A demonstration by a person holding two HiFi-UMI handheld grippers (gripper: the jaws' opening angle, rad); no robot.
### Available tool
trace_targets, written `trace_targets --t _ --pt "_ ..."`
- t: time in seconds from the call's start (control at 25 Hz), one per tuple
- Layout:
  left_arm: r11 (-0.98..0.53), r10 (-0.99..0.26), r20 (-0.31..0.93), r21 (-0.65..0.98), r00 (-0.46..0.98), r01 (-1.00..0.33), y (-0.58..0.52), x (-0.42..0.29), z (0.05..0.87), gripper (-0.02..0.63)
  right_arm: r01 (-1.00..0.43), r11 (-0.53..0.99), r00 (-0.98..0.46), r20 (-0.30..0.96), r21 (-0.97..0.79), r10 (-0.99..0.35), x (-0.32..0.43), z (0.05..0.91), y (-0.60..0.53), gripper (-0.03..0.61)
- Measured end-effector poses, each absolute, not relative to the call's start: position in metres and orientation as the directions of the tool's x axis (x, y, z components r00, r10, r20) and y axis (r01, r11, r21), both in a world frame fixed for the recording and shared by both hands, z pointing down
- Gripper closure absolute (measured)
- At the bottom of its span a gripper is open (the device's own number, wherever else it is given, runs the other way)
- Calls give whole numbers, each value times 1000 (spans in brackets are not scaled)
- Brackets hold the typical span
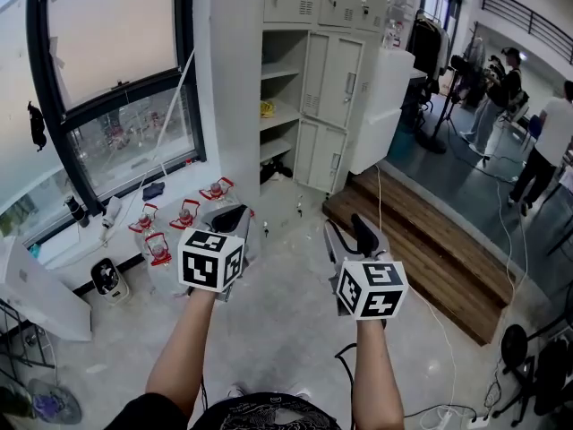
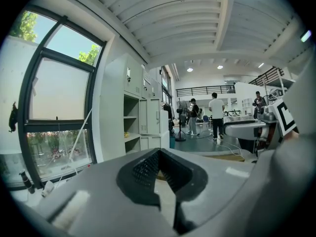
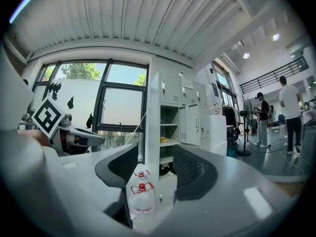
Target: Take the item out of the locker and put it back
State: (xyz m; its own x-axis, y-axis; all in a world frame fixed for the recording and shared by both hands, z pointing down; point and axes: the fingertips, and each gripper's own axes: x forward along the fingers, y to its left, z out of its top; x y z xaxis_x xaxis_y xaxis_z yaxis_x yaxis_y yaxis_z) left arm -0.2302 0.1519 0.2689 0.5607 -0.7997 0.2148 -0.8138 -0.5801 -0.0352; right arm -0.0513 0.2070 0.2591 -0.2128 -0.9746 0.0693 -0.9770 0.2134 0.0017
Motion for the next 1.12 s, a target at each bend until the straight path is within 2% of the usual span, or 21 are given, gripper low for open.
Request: trace_targets --t 0.4,0.76,1.12 --pt "-578 -799 206 -5 565 -816 156 -193 272 612 -972 235 -236 69 -22 -969 -14 263 209 224" --pt "-538 -822 219 5 526 -843 156 -158 275 612 -967 251 -253 76 -33 -964 33 273 209 155" --pt "-519 -834 227 -10 503 -855 134 -147 274 612 -956 290 -292 73 -42 -954 41 277 188 138"
